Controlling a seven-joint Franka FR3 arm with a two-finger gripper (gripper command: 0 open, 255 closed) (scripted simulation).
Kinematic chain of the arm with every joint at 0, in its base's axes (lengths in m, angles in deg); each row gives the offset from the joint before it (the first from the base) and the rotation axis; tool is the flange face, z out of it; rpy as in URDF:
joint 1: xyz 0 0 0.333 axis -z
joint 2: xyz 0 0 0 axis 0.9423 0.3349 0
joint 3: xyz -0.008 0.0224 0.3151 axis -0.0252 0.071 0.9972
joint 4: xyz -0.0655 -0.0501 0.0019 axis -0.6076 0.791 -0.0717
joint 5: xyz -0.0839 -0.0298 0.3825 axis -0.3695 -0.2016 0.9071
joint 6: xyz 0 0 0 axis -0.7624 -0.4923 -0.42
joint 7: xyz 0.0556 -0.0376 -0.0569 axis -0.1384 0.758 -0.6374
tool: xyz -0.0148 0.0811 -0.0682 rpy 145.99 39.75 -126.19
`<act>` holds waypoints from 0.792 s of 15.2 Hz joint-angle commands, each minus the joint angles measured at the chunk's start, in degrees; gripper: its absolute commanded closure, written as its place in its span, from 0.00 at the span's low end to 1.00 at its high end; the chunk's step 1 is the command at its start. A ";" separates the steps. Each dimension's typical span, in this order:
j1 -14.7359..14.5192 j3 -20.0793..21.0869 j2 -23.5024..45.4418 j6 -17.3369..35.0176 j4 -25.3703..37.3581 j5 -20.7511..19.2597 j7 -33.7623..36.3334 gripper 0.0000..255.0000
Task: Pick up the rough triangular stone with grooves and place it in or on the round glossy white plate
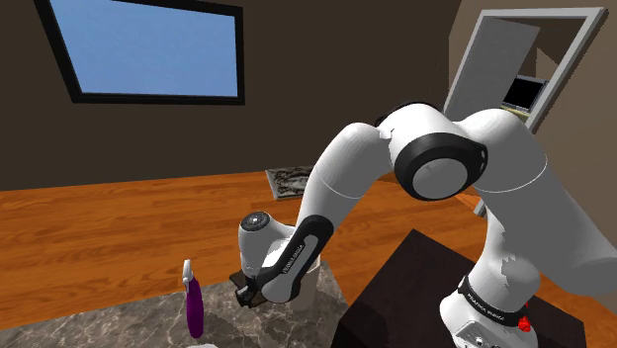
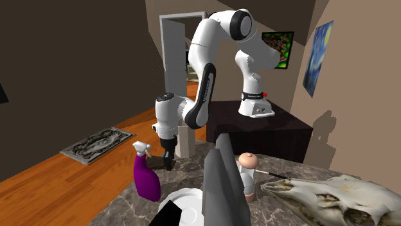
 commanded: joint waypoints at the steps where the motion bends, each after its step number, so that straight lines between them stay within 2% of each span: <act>1: 0.00 0.00 0.00 0.00 0.00 0.00 0.00 1.00; 9: 0.00 0.00 0.01 0.00 0.00 0.00 0.00 1.00; 12: -0.25 -0.29 -2.33 -1.07 -1.27 -0.16 0.01 1.00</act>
